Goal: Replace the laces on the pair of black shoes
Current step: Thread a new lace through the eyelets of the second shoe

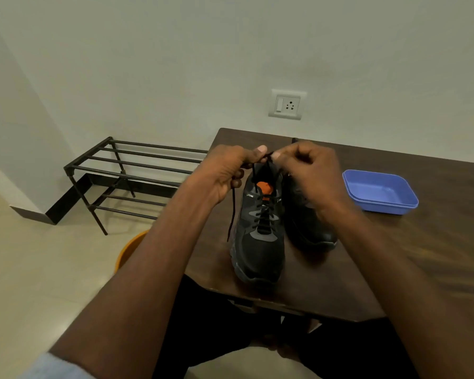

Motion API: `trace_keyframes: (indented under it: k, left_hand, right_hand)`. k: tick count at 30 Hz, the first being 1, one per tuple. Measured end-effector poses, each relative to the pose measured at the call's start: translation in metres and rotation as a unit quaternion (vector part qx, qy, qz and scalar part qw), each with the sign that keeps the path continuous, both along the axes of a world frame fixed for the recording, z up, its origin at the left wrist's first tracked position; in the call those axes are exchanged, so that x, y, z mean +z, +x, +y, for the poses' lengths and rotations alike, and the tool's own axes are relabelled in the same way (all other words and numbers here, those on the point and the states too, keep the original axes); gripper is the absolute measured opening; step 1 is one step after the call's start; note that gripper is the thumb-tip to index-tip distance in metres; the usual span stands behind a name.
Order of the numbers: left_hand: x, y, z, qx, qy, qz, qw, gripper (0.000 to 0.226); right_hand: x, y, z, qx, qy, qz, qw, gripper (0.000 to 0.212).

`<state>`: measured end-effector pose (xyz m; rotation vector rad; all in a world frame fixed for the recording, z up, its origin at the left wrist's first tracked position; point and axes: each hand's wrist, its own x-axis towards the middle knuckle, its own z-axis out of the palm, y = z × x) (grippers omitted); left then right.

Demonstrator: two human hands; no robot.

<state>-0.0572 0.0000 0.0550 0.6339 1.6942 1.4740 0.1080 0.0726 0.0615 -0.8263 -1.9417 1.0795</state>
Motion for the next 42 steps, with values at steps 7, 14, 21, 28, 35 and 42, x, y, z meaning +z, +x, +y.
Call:
trace_keyframes:
  k: [7,14,21,28,35,42]
  left_hand:
    - [-0.001,0.005,0.002,-0.002,-0.006,0.04,0.999,0.036]
    - [0.0,0.013,0.0,-0.033,0.003,0.074,0.997,0.022]
    - [-0.029,-0.021,-0.007,0.007,-0.235,0.405,0.884,0.027]
    - [-0.035,0.002,0.003,-0.122,-0.185,0.31,0.925,0.011]
    - [-0.049,-0.008,0.009,-0.04,-0.197,0.355,0.913,0.014]
    - [-0.044,-0.002,0.009,-0.069,-0.147,0.31,0.937,0.017]
  right_hand:
    - [0.009,0.01,0.013,-0.026,0.043,-0.025,0.998,0.025]
    - [-0.002,0.003,-0.001,0.065,-0.143,-0.012,0.987,0.008]
    - [-0.014,0.028,0.041,-0.085,-0.02,-0.325,0.942,0.01]
    - [-0.023,0.004,0.023,0.047,-0.108,-0.293,0.949,0.036]
    - [-0.034,0.004,0.037,-0.04,0.021,-0.33,0.943,0.019]
    - [-0.029,0.002,0.026,0.048,-0.017,-0.335,0.941,0.008]
